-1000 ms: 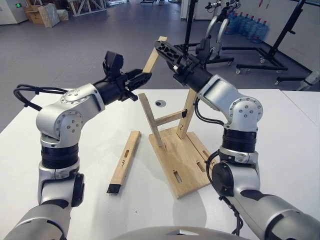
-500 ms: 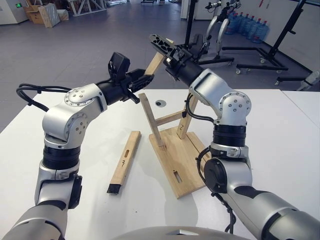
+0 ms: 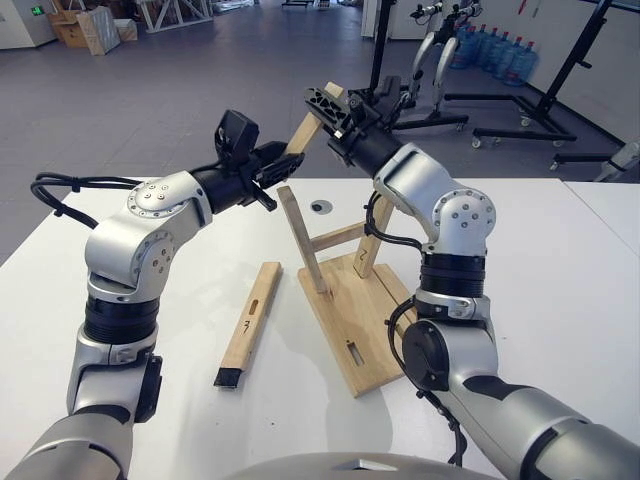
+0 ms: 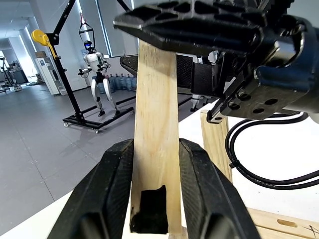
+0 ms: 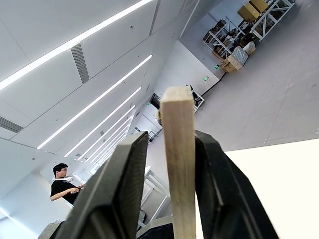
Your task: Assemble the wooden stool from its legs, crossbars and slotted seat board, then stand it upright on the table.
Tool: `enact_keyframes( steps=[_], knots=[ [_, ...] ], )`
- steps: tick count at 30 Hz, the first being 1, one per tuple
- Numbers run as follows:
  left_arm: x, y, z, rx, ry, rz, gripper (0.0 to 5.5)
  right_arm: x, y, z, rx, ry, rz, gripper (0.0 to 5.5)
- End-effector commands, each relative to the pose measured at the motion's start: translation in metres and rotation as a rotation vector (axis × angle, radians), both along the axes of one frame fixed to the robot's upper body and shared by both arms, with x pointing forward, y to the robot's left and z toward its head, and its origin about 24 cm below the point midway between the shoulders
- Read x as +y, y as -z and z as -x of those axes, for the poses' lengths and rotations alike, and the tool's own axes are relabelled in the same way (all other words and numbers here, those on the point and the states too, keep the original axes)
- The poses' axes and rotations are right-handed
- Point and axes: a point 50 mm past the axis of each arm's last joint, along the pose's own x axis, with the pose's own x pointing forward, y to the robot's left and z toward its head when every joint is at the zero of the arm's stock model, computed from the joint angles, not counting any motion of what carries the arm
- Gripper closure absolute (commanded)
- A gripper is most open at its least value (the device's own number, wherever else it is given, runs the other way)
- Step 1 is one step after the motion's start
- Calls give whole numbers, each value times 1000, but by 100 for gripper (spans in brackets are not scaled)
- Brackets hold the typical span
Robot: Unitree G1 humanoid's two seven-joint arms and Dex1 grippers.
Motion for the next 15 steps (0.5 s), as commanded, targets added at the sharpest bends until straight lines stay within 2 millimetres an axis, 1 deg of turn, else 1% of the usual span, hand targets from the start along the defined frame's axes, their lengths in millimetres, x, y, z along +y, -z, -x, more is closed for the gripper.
enact_keyframes(
  steps=[1,3,4,12,13,14,15],
  knots=[
    [-3,-2,1,-10,14,-10,423,1,0,1,-1,1,17,468],
    [-3,-1,2,-10,13,-10,423,1,0,1,0,2,17,506],
    [-3,-1,2,-10,13,-10,423,1,1,1,0,2,18,510],
    [-6,1,4,-10,22,-32,423,3,4,4,-15,16,55,511],
    [-7,2,4,5,24,-22,387,3,4,4,-17,20,62,511],
    [-7,2,4,20,27,-6,367,3,5,4,-18,25,64,511],
    [-7,1,3,30,29,7,363,3,5,4,-19,28,65,511]
  ],
)
